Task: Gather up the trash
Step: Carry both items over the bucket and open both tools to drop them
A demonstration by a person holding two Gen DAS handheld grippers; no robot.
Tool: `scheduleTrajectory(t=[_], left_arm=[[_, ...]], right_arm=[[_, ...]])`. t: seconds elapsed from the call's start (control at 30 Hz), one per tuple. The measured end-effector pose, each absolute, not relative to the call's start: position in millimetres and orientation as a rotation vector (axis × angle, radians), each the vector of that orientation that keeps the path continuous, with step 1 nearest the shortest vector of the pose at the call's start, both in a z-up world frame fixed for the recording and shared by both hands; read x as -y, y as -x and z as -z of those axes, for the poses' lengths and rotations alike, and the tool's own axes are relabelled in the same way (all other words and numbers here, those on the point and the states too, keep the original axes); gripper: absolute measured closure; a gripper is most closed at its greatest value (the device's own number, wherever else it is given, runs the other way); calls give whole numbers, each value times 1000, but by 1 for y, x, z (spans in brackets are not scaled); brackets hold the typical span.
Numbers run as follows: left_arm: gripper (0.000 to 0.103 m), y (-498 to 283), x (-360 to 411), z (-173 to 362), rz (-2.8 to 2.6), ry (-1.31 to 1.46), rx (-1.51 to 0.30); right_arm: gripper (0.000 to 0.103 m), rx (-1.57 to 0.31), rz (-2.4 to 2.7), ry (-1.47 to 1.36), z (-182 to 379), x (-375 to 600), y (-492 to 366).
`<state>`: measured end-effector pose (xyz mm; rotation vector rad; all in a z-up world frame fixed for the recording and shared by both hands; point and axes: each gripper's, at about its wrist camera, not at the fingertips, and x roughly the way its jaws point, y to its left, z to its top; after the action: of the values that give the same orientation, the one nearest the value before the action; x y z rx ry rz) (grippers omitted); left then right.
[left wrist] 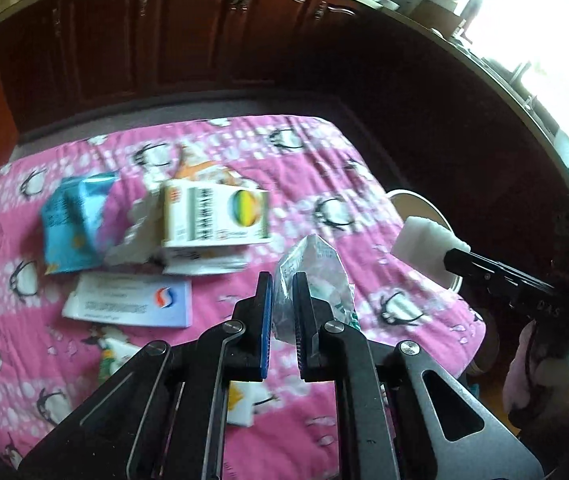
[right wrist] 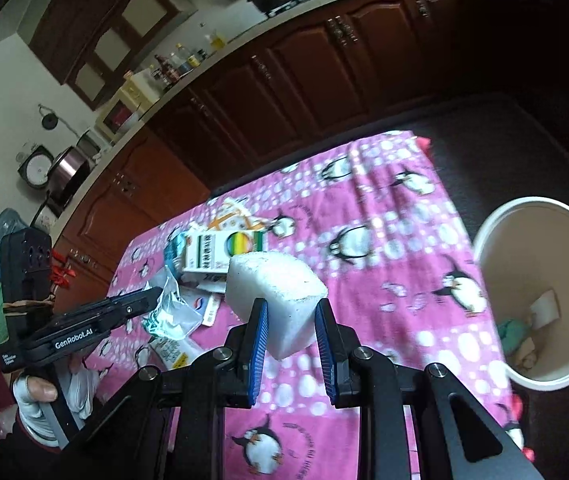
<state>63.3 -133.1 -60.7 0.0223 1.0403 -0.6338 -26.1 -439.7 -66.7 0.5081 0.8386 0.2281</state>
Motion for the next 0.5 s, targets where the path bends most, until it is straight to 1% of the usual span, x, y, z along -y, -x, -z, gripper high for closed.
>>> scheduleTrajectory(t=[0.2, 0.5], left_arm=[[96, -59, 179, 56, 695, -78, -1029], [96, -57, 253, 64, 786, -128, -1048]], right_arm=[[80, -819, -144, -539, 67, 478, 42], [80, -808, 10, -574, 75, 540, 67]])
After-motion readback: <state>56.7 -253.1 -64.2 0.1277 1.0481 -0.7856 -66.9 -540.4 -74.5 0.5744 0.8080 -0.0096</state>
